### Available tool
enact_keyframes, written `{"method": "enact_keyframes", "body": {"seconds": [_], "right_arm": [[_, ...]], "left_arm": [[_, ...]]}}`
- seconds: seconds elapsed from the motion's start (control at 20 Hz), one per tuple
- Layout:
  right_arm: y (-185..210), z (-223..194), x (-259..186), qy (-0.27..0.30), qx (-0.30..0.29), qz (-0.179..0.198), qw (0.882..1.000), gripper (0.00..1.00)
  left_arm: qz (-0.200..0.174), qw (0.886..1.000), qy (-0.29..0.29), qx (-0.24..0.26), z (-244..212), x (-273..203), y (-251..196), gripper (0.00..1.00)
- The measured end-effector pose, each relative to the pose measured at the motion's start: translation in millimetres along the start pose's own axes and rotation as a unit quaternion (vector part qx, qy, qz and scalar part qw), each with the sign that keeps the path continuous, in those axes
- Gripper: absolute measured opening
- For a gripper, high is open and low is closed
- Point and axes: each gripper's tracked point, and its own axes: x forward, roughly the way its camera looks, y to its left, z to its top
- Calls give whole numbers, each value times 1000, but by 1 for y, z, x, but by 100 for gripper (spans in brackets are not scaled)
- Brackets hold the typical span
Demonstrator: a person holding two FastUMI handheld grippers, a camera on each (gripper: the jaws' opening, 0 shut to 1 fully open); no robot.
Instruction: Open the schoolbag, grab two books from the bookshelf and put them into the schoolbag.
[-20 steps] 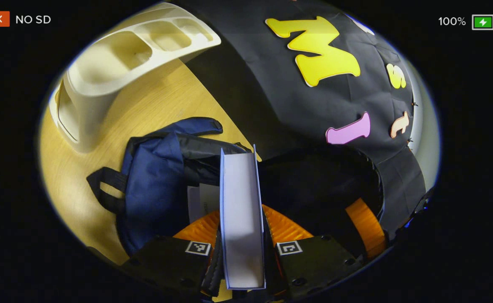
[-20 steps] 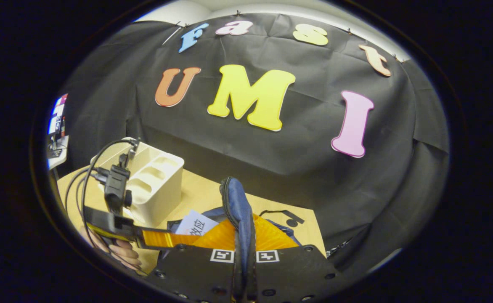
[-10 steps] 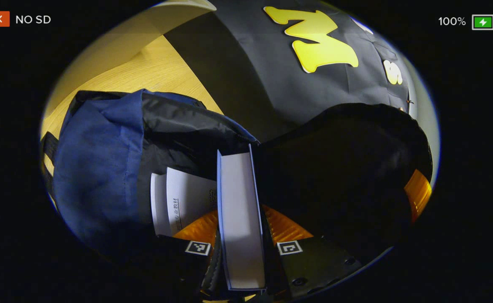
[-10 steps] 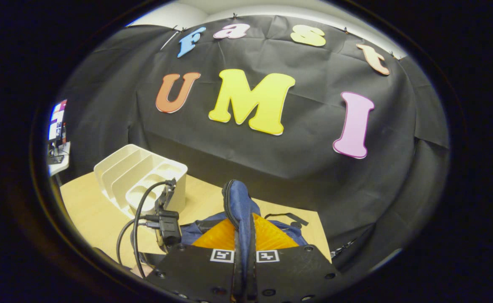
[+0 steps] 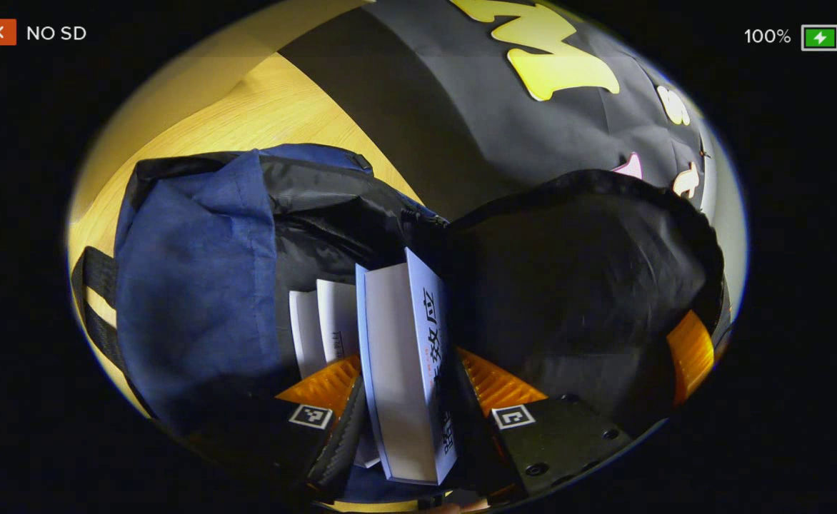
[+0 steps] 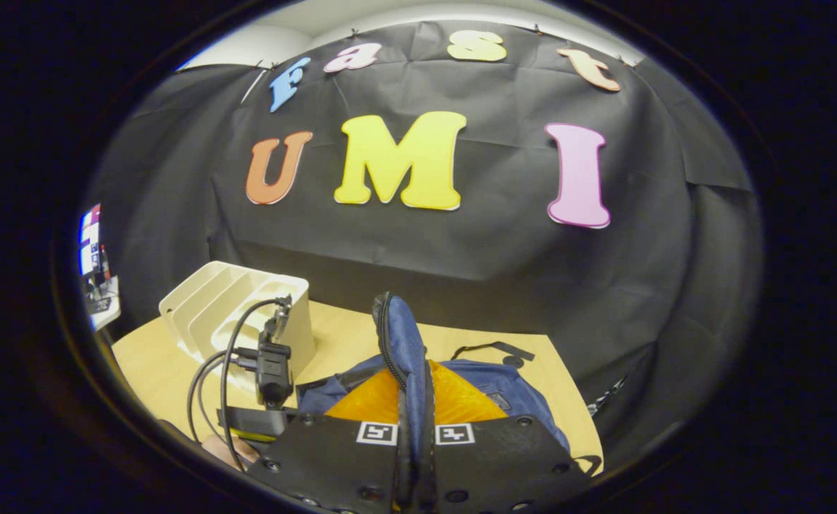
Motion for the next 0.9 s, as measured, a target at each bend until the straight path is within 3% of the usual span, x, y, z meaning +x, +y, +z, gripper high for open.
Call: {"method": "enact_keyframes", "body": {"seconds": [0.05,0.1,0.2,0.25,0.3,0.35,0.7,0.85,0.9], "right_arm": [[-3,-6,-1,4,13,-1,1000,5],[-3,-10,-3,6,27,1,1000,5],[-11,-25,0,20,40,-3,999,5],[-14,-31,0,28,52,-4,998,5],[-19,-36,-1,31,60,-12,998,5],[-22,-40,-1,33,68,-14,997,5],[-25,-81,-1,52,104,-35,993,9],[-23,-100,-3,67,104,-51,991,16],[-23,-107,-6,70,102,-59,991,24]], "left_arm": [[9,1000,-3,15,2,-4,3,75],[20,999,-7,30,3,-9,8,67],[36,998,-14,51,8,-19,14,68],[65,995,-24,69,11,-26,27,71],[91,991,-36,91,18,-31,38,64],[95,989,-40,103,21,-39,43,80],[92,983,-62,148,19,-83,57,81],[96,974,-81,190,14,-105,59,81],[94,971,-90,202,11,-113,57,81]]}}
